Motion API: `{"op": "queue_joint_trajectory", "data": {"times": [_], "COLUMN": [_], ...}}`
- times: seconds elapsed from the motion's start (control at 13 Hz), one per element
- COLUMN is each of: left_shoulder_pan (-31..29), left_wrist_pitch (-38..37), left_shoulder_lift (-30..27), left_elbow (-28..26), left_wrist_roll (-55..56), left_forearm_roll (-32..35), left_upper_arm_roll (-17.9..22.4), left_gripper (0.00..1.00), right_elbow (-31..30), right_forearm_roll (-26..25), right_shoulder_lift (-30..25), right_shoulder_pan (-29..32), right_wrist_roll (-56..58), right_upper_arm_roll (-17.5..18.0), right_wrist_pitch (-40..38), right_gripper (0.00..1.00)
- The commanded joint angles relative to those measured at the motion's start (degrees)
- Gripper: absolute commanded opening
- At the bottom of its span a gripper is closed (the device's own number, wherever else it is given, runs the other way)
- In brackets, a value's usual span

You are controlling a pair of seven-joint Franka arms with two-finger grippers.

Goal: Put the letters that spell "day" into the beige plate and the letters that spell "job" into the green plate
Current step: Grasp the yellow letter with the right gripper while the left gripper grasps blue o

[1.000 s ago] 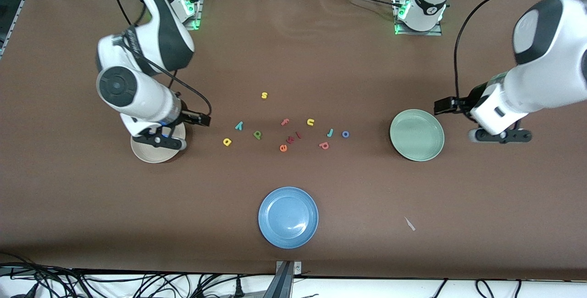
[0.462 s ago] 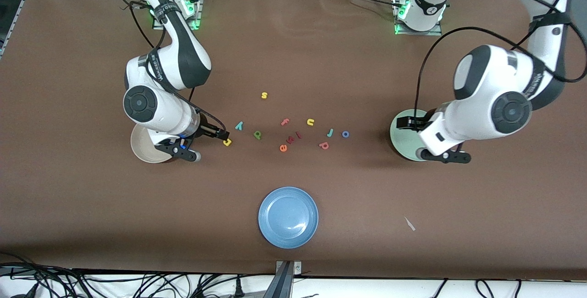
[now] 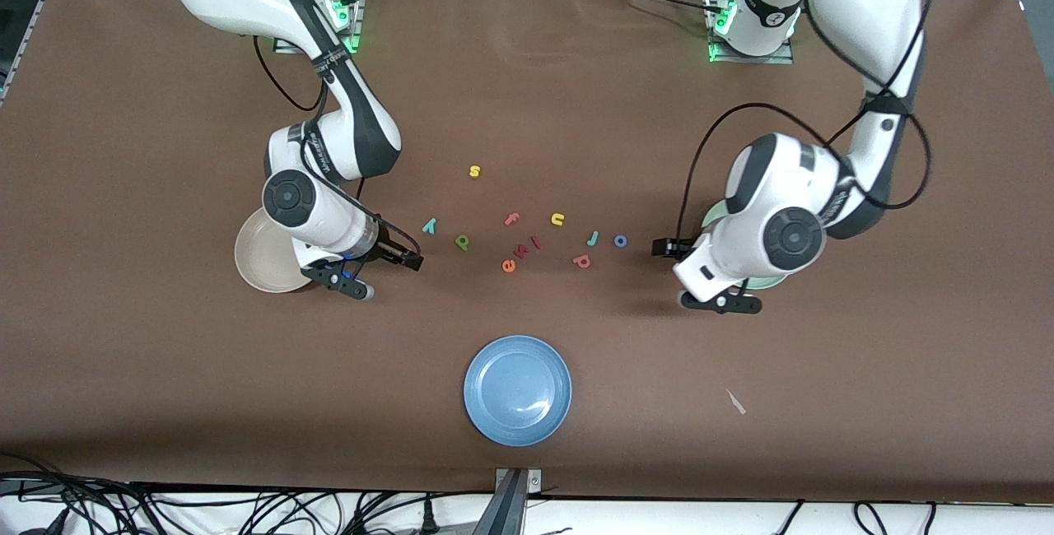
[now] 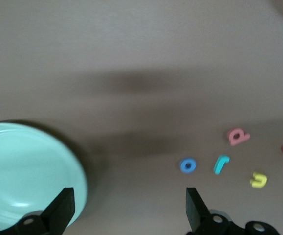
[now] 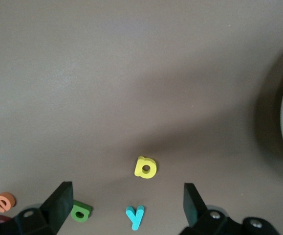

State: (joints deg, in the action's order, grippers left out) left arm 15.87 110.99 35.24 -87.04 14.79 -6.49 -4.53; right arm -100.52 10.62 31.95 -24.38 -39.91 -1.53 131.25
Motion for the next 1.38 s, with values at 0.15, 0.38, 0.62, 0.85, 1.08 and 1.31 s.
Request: {"op": "queue_joint_trajectory", "data": {"times": [0.15, 0.38, 0.62, 0.85, 1.08, 1.31], "left_shoulder_pan": [4.2, 6.8, 7.5, 8.4, 8.4, 7.5], "left_wrist_pitch": [10.1, 11.1, 12.1, 12.0, 11.8, 11.8], "left_shoulder_lift": [6.2, 7.6, 8.4, 7.9, 7.7, 6.6], "left_elbow": [1.8, 1.8, 1.1, -2.8, -4.1, -6.3], "left_wrist_roll": [8.1, 13.8, 21.1, 25.0, 25.8, 28.1], "left_forearm_roll": [-0.9, -0.9, -1.0, -0.9, -1.1, -5.1], "left_upper_arm_roll": [0.6, 0.6, 0.6, 0.5, 0.3, -0.9], "left_gripper": [1.00, 1.00, 1.00, 1.00, 1.00, 0.74], "right_elbow": [-2.1, -2.7, -4.5, -4.6, -4.9, -5.0], "right_forearm_roll": [-2.3, -4.5, -4.5, -4.5, -4.5, -4.6], "right_shoulder_lift": [0.7, 2.1, 3.8, 5.1, 5.5, 5.5], "right_shoulder_pan": [-3.5, -3.5, -3.6, -3.7, -4.1, -4.3], "right_wrist_roll": [-8.3, -10.1, -10.1, -10.2, -10.6, -10.5], "right_upper_arm_roll": [-0.8, -1.2, -2.0, -2.0, -2.0, -2.0], "right_wrist_pitch": [4.7, 7.0, 11.7, 13.9, 13.9, 13.5], "right_gripper": [1.00, 1.00, 1.00, 1.00, 0.96, 0.89]}}
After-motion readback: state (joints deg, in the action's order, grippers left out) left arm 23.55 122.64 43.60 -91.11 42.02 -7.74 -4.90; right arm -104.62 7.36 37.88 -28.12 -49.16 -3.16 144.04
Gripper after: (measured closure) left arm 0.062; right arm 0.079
